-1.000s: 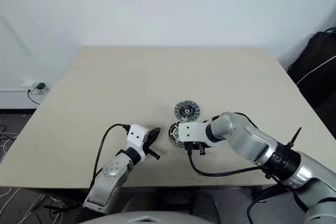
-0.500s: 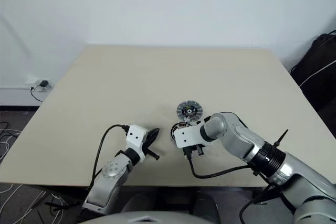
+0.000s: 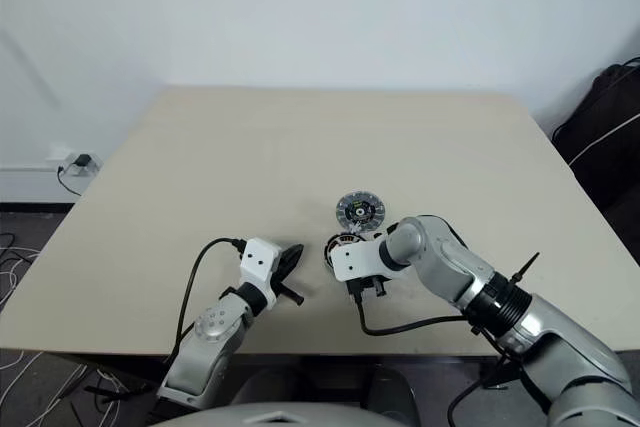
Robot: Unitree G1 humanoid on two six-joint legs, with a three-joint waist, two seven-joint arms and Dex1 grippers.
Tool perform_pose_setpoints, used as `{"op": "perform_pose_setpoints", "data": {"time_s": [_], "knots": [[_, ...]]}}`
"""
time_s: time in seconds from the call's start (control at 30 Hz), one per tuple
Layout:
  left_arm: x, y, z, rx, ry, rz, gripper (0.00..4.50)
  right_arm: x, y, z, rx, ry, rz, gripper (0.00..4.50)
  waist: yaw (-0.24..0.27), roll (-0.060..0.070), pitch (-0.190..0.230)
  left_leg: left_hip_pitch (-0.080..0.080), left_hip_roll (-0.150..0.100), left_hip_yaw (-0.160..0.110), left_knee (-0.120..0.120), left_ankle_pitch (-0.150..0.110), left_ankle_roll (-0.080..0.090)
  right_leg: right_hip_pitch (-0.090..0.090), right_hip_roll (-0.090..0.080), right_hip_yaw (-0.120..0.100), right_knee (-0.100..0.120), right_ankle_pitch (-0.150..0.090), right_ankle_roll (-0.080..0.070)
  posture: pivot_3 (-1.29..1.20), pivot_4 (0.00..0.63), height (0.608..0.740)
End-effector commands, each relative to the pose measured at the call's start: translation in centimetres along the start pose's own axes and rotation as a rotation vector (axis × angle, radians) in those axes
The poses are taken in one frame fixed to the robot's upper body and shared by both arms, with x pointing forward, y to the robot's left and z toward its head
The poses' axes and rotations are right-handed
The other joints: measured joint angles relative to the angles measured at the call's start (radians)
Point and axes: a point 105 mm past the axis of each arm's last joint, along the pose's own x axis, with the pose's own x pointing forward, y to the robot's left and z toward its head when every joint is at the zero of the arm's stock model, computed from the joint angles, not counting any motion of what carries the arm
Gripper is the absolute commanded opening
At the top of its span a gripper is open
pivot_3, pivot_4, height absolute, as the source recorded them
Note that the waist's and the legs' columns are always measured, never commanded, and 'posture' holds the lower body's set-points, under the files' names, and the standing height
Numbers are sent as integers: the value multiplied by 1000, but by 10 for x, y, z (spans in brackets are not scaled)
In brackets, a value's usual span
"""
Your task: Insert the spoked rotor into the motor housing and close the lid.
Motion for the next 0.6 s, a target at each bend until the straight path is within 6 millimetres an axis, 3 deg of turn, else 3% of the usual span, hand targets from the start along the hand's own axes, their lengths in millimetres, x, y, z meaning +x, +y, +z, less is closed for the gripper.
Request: {"op": "perform_pose_setpoints", "data": {"time_s": [0.03, 0.2, 0.4, 0.6], "knots": [[3, 1, 8, 1, -36, 1, 0, -1, -4, -8, 15, 27, -21, 1412, 0, 0, 0, 0, 0, 0, 0, 0, 0, 0, 0, 0, 0, 0, 1, 0, 0, 740], [3, 1, 8, 3, -34, 2, 0, -1, -6, -9, 22, 29, -41, 67, 0, -3, -2, 1, 0, 0, 0, 0, 0, 1, 0, 0, 0, 0, 1, 0, 0, 740], [4, 1, 8, 6, -33, -2, 0, -5, -13, -9, 59, 27, -92, 51, -2, -3, -3, 1, 0, 0, 0, 1, -1, 1, 0, 1, 0, 1, 1, 0, 0, 740], [5, 0, 7, 6, -33, -2, 0, -23, -16, -1, 145, -32, -152, 51, 3, -3, -2, 1, 0, 0, 1, 1, -2, 1, -1, 1, 1, 1, 1, 0, 0, 740]]}}
